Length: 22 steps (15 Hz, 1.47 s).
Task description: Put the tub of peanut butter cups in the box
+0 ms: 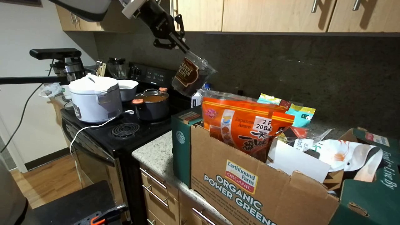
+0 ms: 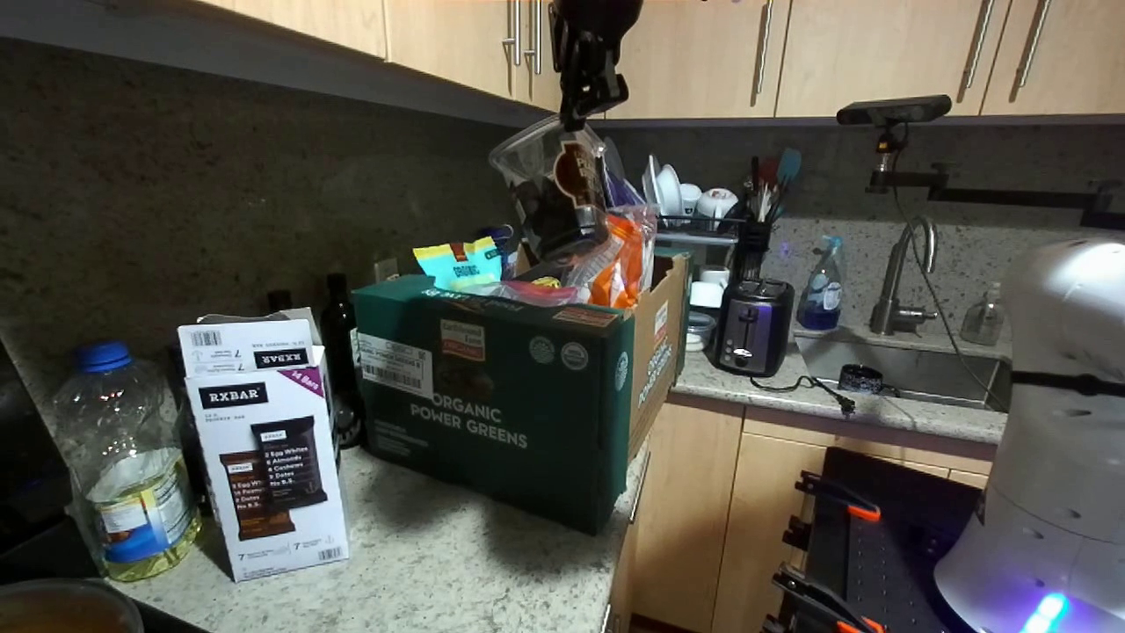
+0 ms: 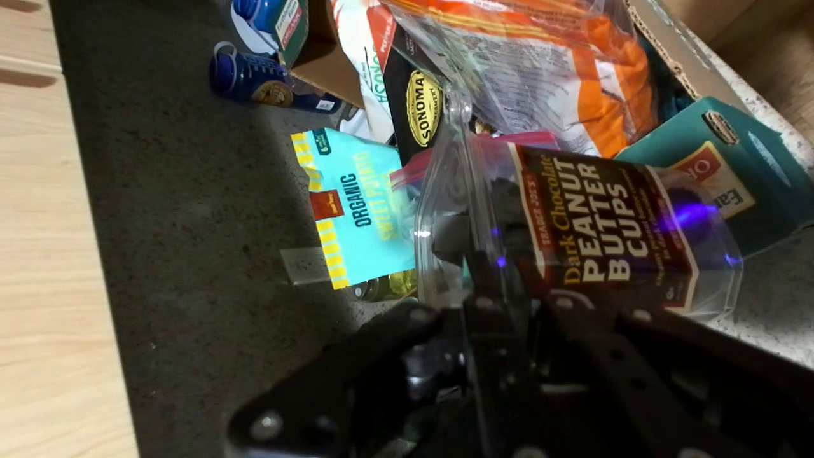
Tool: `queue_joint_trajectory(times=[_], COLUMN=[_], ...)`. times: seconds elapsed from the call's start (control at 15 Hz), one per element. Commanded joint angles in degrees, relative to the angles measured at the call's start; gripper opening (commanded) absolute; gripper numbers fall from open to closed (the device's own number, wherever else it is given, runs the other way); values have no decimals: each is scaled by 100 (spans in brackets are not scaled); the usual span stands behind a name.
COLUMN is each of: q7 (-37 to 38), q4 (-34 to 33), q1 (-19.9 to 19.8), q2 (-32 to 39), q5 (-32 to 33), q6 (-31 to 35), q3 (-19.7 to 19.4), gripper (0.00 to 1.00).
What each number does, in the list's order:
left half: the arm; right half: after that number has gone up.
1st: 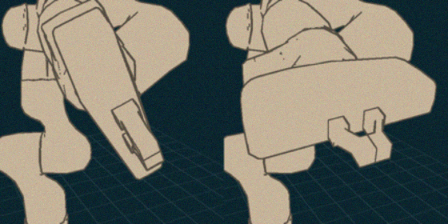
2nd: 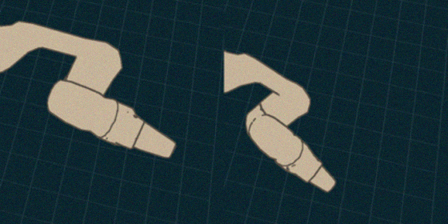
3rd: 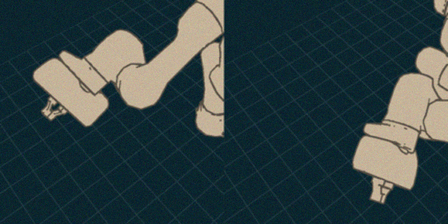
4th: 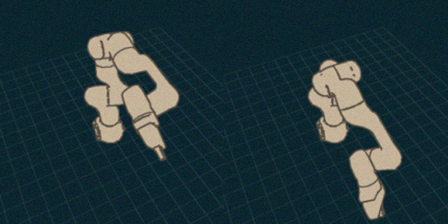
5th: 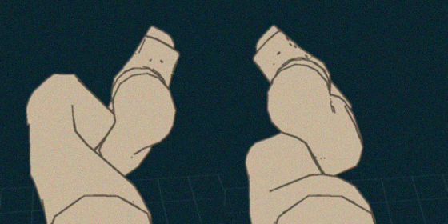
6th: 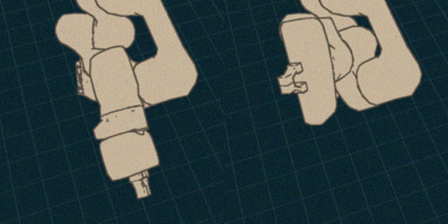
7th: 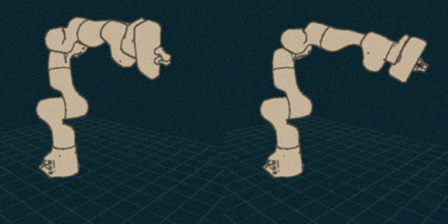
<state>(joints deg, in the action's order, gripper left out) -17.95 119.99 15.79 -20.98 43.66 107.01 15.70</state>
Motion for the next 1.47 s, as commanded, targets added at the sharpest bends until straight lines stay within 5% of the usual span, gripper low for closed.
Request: queue_joint_trajectory(times=[0.0, 0.2, 0.27, 0.87, 1.4], q7=[6, 7, 7, 131, 1270], q4=[-22, -22, -22, -197, -279], q1=[26, 26, 26, -186, -597], q2=[15, 15, 15, 154, 690], q5=[5, 5, 5, 233, 946], q6=[-25, -26, -26, 80, 577], q3=[-13, -13, -13, -182, -395], gripper=[11, 11, 3, 3, 3])
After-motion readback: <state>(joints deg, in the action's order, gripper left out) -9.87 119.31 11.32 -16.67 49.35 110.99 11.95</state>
